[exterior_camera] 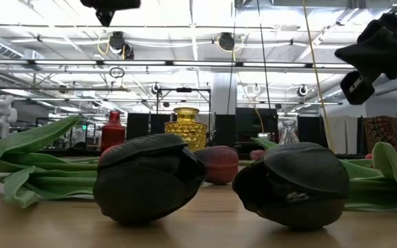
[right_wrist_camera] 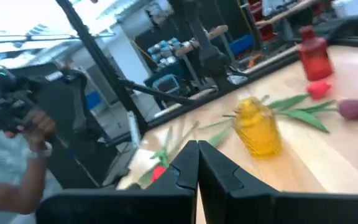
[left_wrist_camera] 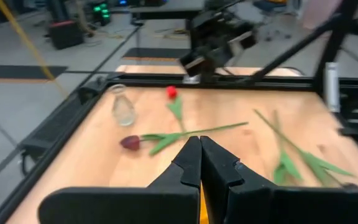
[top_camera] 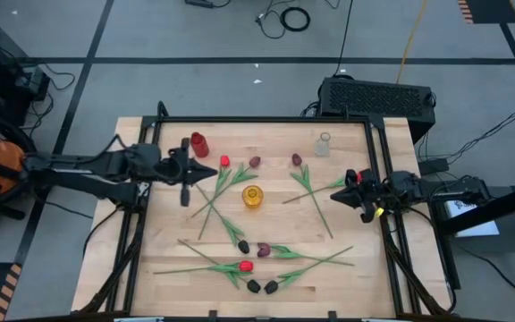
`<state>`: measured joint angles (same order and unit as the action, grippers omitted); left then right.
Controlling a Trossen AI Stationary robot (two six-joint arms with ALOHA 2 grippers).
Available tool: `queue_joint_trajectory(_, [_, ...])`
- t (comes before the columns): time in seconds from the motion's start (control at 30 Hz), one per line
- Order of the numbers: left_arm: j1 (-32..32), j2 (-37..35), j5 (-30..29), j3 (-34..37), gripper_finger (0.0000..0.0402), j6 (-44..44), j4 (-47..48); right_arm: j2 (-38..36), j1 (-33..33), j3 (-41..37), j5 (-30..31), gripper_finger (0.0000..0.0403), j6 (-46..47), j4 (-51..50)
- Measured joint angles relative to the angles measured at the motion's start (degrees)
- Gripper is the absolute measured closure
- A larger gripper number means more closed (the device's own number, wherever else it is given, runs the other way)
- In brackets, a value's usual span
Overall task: Sort flowers into vase by color
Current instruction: Put the top left red flower into the red vase
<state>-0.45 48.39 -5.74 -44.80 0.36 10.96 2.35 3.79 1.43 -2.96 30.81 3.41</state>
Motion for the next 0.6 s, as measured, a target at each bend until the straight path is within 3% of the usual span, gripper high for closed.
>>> queue_joint_trajectory(0.2, [0.0,3.2,-1.4,0.0,0.04,0.0,-5.2,1.8,0.1,0.2,4.0,0.0403,-3.2,9.7])
queue_joint_trajectory(0.3, [0.0,4.3,-1.5,0.0,0.04,0.0,-6.5,3.2,0.0,3.6,4.9,0.0403,-6.4,8.7])
queue_joint_trajectory(0.43, [0.0,5.7,-1.6,0.0,0.04,0.0,-8.9,8.1,0.0,15.2,4.9,0.0403,-9.7,-3.0])
queue_joint_trajectory(0.6, [0.1,6.3,-1.6,0.0,0.04,0.6,-13.7,19.6,0.0,37.6,6.6,0.0403,-14.8,-21.8])
